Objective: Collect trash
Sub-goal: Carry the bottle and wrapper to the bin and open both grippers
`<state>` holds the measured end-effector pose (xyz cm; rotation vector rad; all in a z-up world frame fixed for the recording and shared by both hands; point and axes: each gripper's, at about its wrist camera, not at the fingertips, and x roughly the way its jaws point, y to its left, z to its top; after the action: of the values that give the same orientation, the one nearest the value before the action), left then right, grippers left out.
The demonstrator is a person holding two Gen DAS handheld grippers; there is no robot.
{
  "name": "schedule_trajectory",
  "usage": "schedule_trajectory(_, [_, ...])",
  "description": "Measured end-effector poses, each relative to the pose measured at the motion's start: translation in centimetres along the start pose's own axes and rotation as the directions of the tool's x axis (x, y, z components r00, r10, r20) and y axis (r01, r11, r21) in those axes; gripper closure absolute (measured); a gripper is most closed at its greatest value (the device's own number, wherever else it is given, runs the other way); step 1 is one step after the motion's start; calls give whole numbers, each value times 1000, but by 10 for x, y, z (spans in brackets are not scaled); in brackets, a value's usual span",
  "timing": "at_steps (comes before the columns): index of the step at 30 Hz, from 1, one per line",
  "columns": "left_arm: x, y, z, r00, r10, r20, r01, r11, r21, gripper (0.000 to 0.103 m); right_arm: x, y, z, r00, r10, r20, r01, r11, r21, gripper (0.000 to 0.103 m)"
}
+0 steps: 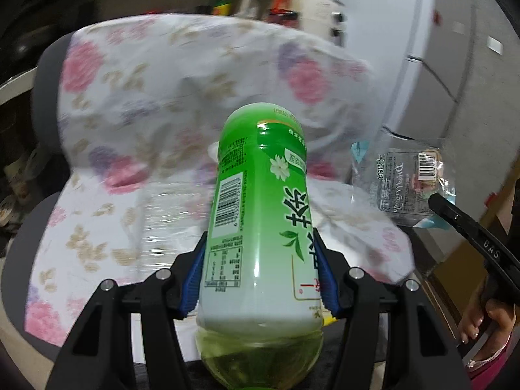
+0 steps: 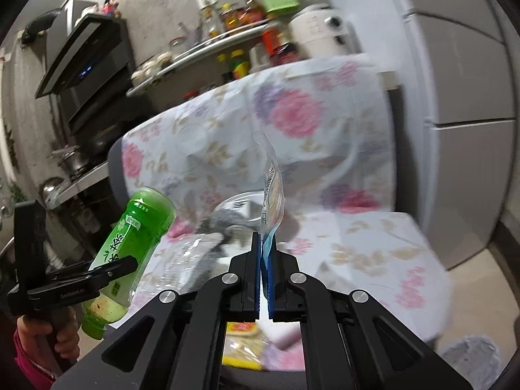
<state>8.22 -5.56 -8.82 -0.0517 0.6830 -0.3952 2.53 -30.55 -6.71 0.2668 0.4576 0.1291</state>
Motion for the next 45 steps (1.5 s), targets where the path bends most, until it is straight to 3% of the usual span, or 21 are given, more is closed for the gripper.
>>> schedule_trajectory(7, [21, -96, -16, 986, -164, -21, 166, 976, 142, 46, -77, -50, -18, 979, -201, 40, 199, 979, 35, 100])
schedule_trajectory(15, [55, -212, -55, 944, -317, -90, 329, 888, 322, 46, -158, -114, -60, 899, -438, 16, 435, 895, 103, 99])
schedule_trajectory(23, [94, -299, -106, 886, -419, -201, 464, 796, 389, 46, -175, -174, -114, 812, -580, -67, 582, 795, 169, 99])
schedule_trajectory(27, [105, -328, -126, 860, -432, -271, 508, 765, 395, 46, -165, -204, -141, 796, -585, -153, 605, 769, 205, 99])
schedule_trajectory(35, [130, -346, -127, 842, -437, -316, 532, 769, 354, 44, -151, -236, -163, 785, -572, -236, 619, 740, 265, 94])
schedule_trajectory(39, [137, -351, -127, 841, -438, -317, 534, 767, 356, 33, -143, -249, -170, 779, -564, -274, 626, 723, 293, 91])
schedule_trajectory(45, [137, -350, -122, 845, -437, -308, 528, 773, 353, 33, -146, -248, -168, 774, -571, -274, 633, 715, 297, 87])
